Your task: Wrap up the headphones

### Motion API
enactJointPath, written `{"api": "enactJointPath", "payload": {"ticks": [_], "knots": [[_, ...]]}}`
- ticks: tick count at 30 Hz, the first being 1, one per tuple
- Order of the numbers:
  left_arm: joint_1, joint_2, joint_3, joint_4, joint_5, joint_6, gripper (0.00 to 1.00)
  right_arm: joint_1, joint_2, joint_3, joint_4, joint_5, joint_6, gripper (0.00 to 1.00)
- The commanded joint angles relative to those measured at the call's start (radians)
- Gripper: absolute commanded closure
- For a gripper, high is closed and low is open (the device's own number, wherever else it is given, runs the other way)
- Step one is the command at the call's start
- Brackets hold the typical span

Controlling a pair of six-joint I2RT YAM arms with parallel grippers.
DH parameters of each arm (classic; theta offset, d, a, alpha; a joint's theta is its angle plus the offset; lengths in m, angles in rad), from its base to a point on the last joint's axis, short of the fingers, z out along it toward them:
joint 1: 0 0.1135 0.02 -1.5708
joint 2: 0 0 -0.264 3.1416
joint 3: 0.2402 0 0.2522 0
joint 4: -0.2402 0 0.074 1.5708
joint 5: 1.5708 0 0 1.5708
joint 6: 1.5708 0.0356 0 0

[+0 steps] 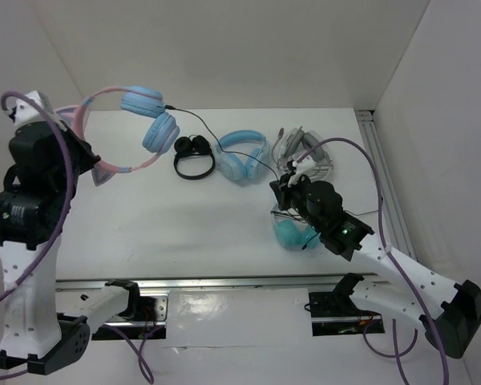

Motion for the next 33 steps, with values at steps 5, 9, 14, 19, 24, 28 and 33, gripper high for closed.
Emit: {"api": "enactJointPath", "payload": {"ticks": [5,9,14,19,24,28,33], "knots": [[0.006,-0.074,-0.432,0.464,0.066,0.106,1.00,0.067,-0.064,0.258,-0.256,0.177,0.032,1.00],[-0.060,-0.083,-0.573,0.595,0.075,0.176,1.00,0.087,-0.010,0.449,-0.426,0.124,-0.017,1.00],[-0.221,0.016,-0.637,0.663,-0.069,0.307,1.00,0.087,0.028,0.645,-0.561,-0.065,-0.112,1.00],[-0.409,0.118,-0.606,0.657,-0.090,0.413,1.00,0.116,0.088,0.771,-0.700,-0.240,-0.207,1.00],[-0.556,0.265,-0.545,0.572,-0.159,0.471,1.00,0.116,0.088,0.814,-0.735,-0.323,-0.250,1.00],[-0.644,0.299,-0.519,0.543,-0.112,0.506,1.00,0.116,0.099,0.814,-0.753,-0.384,-0.272,1.00],[-0.768,0.216,-0.529,0.552,0.002,0.600,1.00,0.126,0.099,0.794,-0.753,-0.339,-0.295,1.00]]}}
